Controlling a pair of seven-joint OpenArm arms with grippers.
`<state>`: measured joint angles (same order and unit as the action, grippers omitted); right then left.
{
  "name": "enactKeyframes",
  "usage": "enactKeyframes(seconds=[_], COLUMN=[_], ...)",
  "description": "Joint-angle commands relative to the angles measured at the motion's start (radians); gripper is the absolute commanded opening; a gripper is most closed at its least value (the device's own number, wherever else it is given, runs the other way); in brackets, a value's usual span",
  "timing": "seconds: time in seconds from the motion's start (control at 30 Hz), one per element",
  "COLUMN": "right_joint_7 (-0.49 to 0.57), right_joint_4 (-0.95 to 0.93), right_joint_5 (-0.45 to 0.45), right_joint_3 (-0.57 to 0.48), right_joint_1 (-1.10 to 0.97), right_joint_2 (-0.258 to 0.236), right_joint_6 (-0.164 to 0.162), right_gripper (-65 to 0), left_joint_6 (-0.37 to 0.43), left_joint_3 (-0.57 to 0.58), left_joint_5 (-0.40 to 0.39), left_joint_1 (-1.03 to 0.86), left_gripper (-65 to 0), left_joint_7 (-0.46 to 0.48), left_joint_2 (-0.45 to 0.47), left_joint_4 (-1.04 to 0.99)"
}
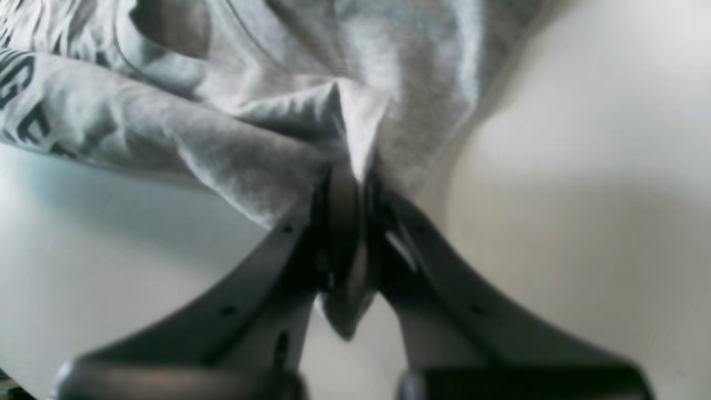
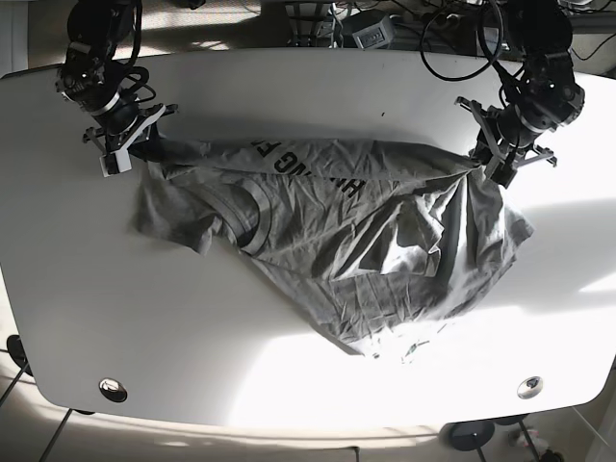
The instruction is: Fold the T-shirt properly
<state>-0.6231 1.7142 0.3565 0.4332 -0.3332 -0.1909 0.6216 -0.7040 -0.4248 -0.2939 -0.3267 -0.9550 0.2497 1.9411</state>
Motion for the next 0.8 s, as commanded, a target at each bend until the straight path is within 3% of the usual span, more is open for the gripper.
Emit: enactKeyframes(seconds=[0.03, 0.27, 0.4, 0.43, 0.53, 0.6, 0.7, 0.8], right_joint_7=[0.029, 0.029, 0.029, 0.029, 0.029, 0.029, 0.029, 0.029], right_joint_4=[0.019, 0.023, 0.025, 0.025, 0.025, 0.025, 0.023, 0.023], right_joint_5=[0.019, 0.02, 0.02, 0.02, 0.02, 0.02, 0.02, 0.02], right_joint_3=[0.005, 0.005, 0.005, 0.005, 0.014, 0.063, 0.077, 0.077], right_joint_1=[-0.016, -0.024, -0.024, -0.024, -0.024, -0.024, -0.019, -0.017], right_joint_2=[-0.009, -0.006, -0.006, -0.003, 0.021, 0.046, 0.054, 0.054], right_joint_6=[0.004, 0.004, 0.004, 0.004, 0.004, 0.004, 0.004, 0.004], right_gripper=[-62.9, -62.3, -61.4, -56.3, -38.8, -25.5, -23.6, -23.6], left_joint_6=[0.006, 0.006, 0.006, 0.007, 0.006, 0.006, 0.006, 0.006], left_joint_3=[-0.041, -0.079, -0.082, -0.088, -0.096, -0.19, -0.374, -0.403], left_joint_5=[-0.008, -0.003, -0.005, -0.006, -0.008, -0.015, -0.095, -0.118], left_joint_1=[-0.018, -0.032, -0.025, -0.025, -0.025, -0.022, 0.07, 0.156], left_gripper=[-65.0, -65.0, -46.7, -42.9, -42.6, -42.6, -41.9, -39.7], left_joint_7=[0.011, -0.011, -0.08, -0.08, -0.081, -0.08, -0.074, -0.074], left_joint_2=[0.013, 0.013, 0.013, 0.012, 0.012, -0.006, -0.036, -0.036], left_joint_4=[0.021, 0.021, 0.019, 0.019, 0.021, 0.051, 0.044, 0.014])
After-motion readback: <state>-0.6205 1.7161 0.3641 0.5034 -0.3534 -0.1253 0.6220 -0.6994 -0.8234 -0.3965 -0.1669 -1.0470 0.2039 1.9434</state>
